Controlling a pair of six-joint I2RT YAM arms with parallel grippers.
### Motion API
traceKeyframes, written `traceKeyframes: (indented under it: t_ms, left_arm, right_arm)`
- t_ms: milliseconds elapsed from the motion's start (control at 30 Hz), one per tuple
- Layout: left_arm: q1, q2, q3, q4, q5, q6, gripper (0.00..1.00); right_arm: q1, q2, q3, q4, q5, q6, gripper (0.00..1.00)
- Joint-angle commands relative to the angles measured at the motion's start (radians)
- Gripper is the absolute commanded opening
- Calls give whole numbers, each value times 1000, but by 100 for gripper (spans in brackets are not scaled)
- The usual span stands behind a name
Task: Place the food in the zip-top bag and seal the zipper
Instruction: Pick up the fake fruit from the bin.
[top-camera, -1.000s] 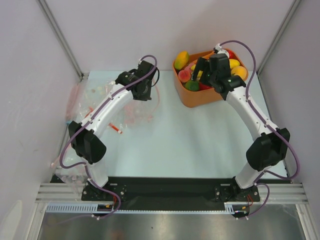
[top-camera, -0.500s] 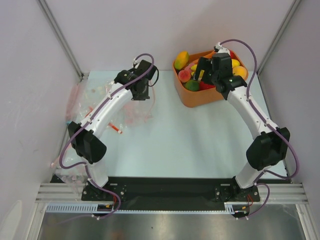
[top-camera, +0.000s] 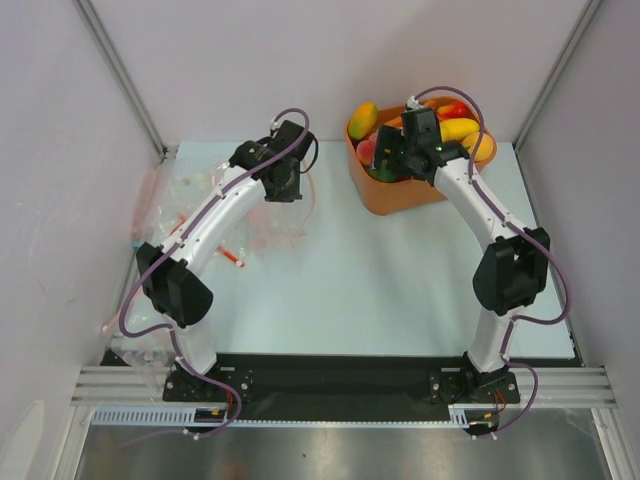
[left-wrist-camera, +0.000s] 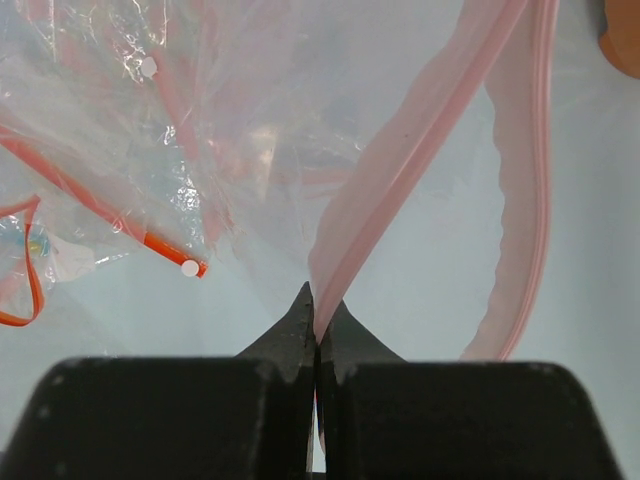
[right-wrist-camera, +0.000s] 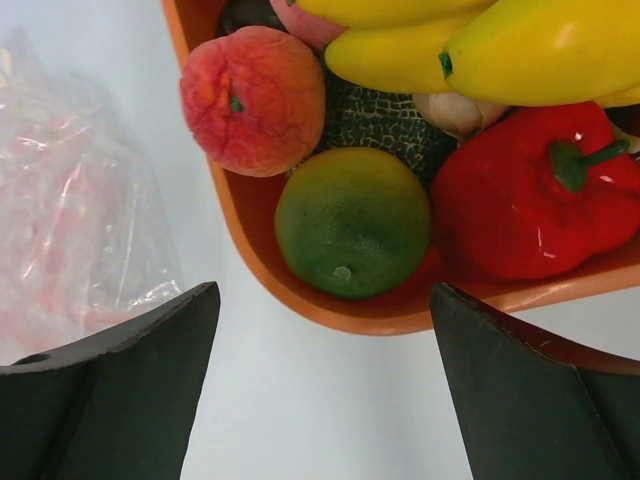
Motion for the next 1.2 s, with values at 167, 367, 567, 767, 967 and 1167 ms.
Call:
traceKeyframes:
  t_ms: [167, 367, 567, 767, 967, 1167]
  left_arm:
    - [-6, -12, 2, 36, 59, 29, 0]
    - [-11, -17, -17, 42, 49, 35, 0]
    - [-14, -17, -21, 46, 52, 36, 0]
    - [-18, -16, -28, 42, 47, 45, 0]
    - [-20, -17, -31, 67, 79, 68, 0]
    - [-23, -26, -49, 122, 159, 91, 0]
  right_arm:
    - [15, 108, 124, -74, 73, 30, 95]
    - [13, 154, 159, -85, 107, 85, 93]
    - [22, 207, 194, -100, 141, 115, 92]
    - [24, 240, 228, -115, 158, 118, 78]
    - [32, 162, 199, -85, 161, 92, 57]
    - [30, 13, 69, 22, 112, 73, 56]
